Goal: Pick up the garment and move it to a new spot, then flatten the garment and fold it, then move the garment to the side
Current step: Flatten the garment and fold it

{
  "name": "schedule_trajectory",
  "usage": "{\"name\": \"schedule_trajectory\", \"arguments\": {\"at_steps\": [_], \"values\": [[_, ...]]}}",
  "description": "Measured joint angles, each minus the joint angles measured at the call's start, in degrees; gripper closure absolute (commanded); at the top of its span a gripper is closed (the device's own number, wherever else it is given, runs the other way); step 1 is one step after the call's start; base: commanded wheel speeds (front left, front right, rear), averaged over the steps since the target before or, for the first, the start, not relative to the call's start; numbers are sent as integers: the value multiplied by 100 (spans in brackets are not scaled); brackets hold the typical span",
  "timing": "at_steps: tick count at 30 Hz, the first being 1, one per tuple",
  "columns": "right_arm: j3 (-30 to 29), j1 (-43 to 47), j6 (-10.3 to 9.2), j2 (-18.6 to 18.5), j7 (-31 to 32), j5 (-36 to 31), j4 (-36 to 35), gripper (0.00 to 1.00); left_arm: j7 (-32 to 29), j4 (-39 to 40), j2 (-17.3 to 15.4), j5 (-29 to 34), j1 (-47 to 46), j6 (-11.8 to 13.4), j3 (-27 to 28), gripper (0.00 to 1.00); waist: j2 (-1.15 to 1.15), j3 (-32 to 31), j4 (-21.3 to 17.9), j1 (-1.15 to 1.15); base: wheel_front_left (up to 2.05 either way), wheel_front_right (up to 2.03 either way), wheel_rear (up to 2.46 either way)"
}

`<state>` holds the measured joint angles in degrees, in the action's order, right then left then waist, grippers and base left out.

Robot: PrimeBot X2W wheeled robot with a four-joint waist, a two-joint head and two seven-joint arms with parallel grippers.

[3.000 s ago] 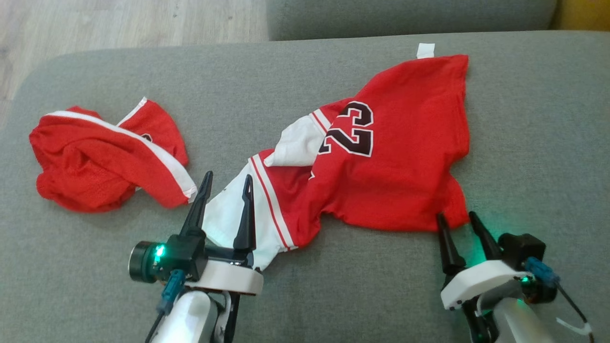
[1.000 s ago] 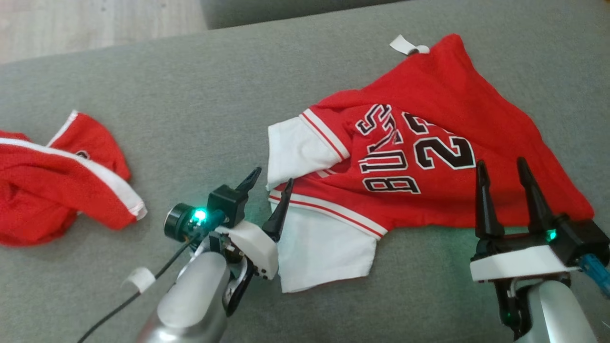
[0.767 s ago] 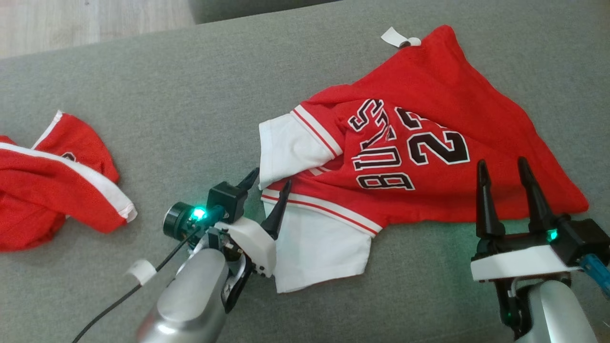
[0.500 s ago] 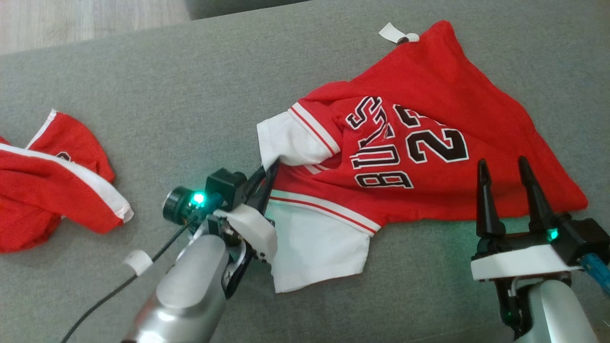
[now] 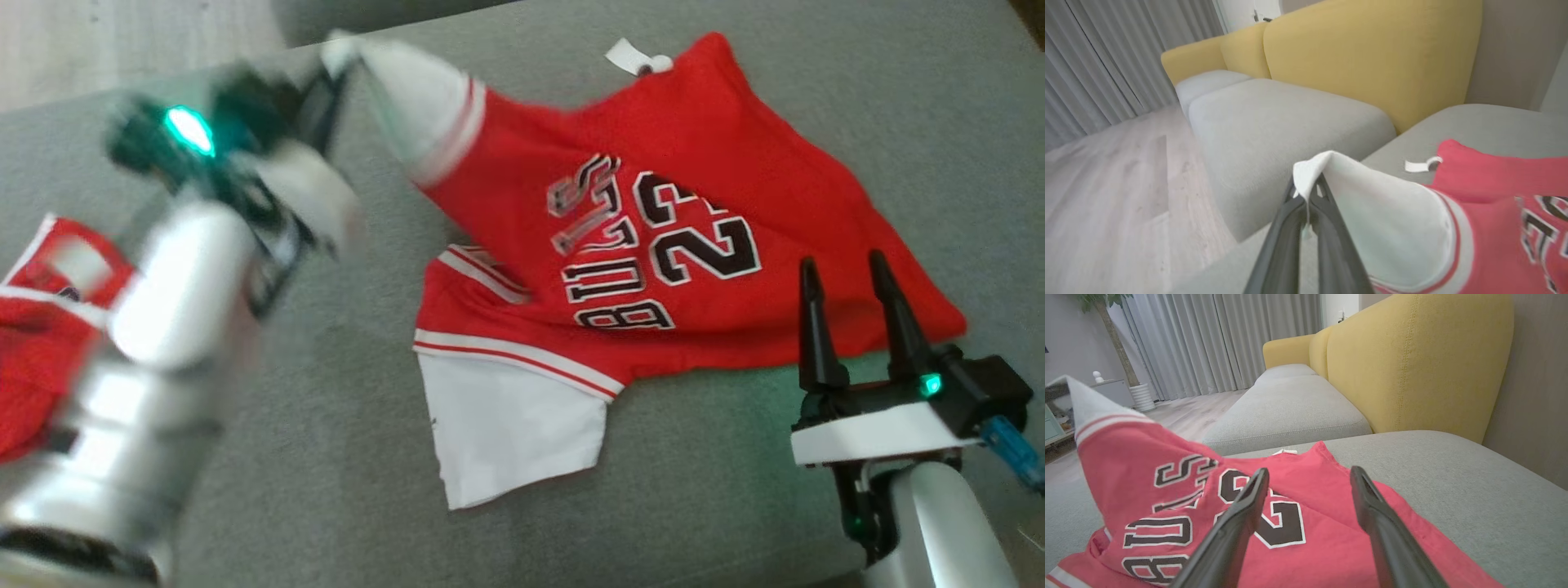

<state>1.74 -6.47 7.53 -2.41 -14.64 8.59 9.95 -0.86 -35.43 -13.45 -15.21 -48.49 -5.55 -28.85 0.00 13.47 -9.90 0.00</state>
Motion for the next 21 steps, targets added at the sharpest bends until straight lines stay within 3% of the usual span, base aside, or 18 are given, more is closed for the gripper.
{"name": "schedule_trajectory", "arguments": {"at_steps": [7,15,16,21], "values": [[221,-59,0,-3,0,135,2,0,-516,-477,-470,293,-1085,-8,52,100,0,201,-303,0,0,0,0],[481,-337,0,-5,0,263,-36,0,-592,-1145,-673,735,-2246,67,-69,100,0,547,-651,0,0,0,0],[501,-358,0,-5,0,276,-44,0,-532,-1224,-675,782,-2373,141,-71,0,0,596,-686,1,0,0,0],[510,-483,0,-5,0,336,-59,0,-144,-1668,-603,1037,-2887,588,-123,0,0,840,-766,1,0,0,0]]}}
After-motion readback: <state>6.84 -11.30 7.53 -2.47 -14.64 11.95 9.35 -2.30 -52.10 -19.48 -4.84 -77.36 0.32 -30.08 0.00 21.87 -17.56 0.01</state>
